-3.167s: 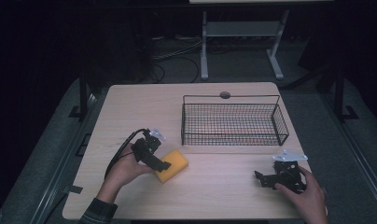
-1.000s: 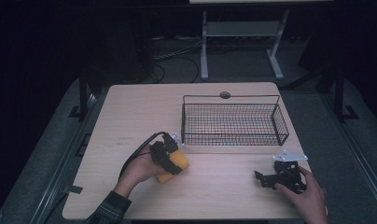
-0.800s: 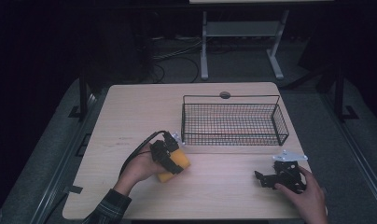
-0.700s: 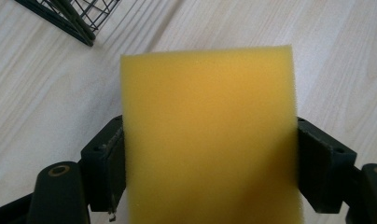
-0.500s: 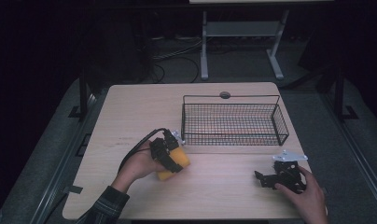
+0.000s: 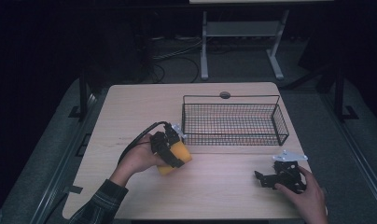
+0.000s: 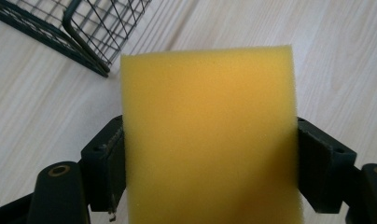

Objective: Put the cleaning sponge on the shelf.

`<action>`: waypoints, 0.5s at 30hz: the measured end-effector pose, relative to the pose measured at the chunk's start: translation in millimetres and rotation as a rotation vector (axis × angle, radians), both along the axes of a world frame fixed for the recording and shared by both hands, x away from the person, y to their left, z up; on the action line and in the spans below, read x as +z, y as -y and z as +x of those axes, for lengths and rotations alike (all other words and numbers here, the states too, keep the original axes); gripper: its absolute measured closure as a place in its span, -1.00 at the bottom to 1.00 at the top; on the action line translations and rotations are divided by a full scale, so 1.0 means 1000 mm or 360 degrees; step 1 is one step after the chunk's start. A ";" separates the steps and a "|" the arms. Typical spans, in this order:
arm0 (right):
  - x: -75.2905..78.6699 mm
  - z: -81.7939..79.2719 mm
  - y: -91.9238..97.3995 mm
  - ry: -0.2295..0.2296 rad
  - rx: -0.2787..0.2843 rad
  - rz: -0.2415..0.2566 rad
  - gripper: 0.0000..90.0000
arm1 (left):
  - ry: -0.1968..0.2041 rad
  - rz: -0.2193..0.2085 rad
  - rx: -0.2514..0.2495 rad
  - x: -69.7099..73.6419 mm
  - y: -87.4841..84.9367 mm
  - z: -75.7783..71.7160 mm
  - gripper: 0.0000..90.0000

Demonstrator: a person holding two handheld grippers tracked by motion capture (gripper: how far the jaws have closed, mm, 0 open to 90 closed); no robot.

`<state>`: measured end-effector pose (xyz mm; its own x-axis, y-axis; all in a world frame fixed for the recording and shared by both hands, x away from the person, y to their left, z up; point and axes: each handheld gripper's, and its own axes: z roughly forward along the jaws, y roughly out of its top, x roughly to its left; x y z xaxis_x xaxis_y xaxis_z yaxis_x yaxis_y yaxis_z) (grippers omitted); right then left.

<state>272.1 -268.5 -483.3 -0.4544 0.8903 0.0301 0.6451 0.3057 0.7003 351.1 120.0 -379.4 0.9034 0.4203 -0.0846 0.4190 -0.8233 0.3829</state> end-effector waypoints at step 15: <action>0.000 0.000 0.000 0.0002 -0.0003 -0.0002 -0.97 | 0.0037 -0.0039 -0.0055 0.026 0.007 0.010 -0.50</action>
<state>272.1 -268.4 -483.3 -0.4531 0.8910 0.0282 0.6448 0.3057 0.7006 361.6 113.2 -353.6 0.9192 0.3868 -0.0732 0.3811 -0.8276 0.4122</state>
